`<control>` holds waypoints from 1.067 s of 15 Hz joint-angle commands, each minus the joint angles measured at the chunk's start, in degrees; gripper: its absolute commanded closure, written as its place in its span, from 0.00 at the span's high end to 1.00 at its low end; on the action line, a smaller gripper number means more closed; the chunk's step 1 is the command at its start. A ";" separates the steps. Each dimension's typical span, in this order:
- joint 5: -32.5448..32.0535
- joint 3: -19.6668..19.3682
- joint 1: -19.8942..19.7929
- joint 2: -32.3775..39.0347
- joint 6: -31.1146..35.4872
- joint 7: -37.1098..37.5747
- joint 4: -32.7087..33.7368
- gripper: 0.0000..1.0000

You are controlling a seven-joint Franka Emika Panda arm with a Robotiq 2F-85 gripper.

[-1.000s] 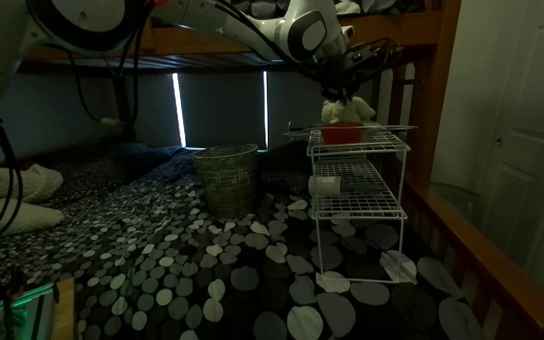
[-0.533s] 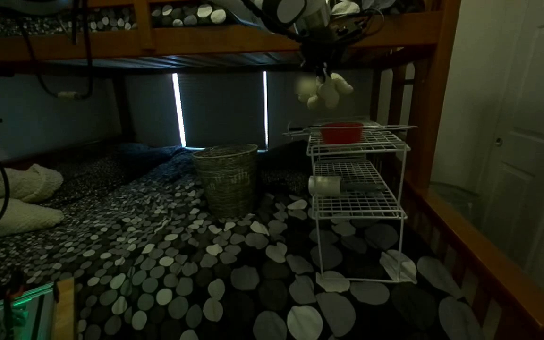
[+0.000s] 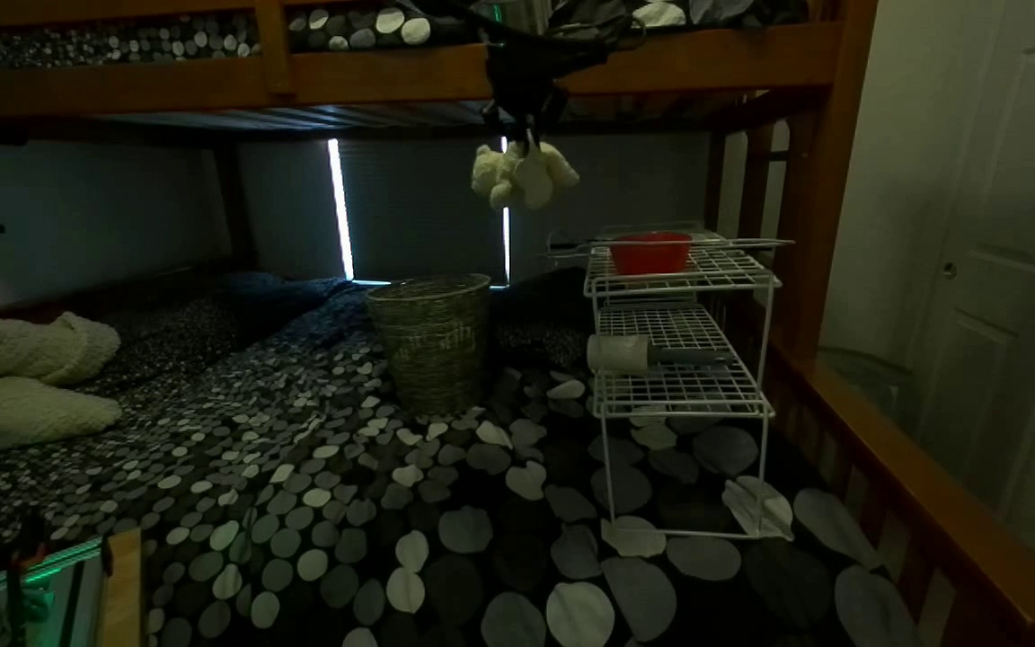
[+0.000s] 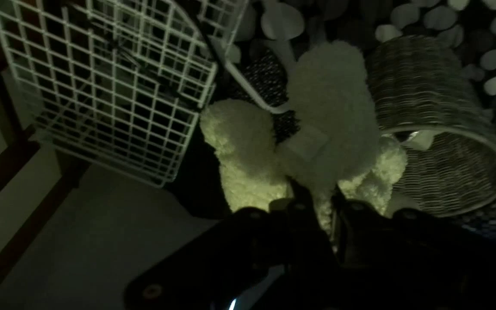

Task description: Put the white teddy bear in the basket.

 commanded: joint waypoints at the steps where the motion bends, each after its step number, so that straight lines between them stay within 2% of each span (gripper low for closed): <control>1: -1.33 -3.42 4.62 -5.62 -4.69 2.48 -7.20 0.03; 2: -0.21 -3.68 5.77 -5.58 -5.05 1.60 -7.73 0.03; 3: -0.60 -4.68 6.01 -3.20 -4.35 1.40 -4.10 0.03; 4: -0.59 -4.94 6.79 -3.40 -4.42 1.49 -4.63 0.10; 6: -0.56 -5.41 7.41 -3.16 -4.41 1.50 -4.27 0.10; 7: -0.55 -5.59 7.37 -3.05 -4.41 1.49 -4.13 0.03; 9: -4.32 -4.57 8.86 -2.31 -1.04 10.39 -4.61 0.03; 11: -4.49 -3.78 10.63 -1.51 0.22 15.75 -4.51 0.03; 14: -3.26 -2.69 13.04 0.20 0.71 20.47 -3.79 0.03; 16: -1.60 -1.76 14.39 1.13 0.03 21.12 -3.67 0.03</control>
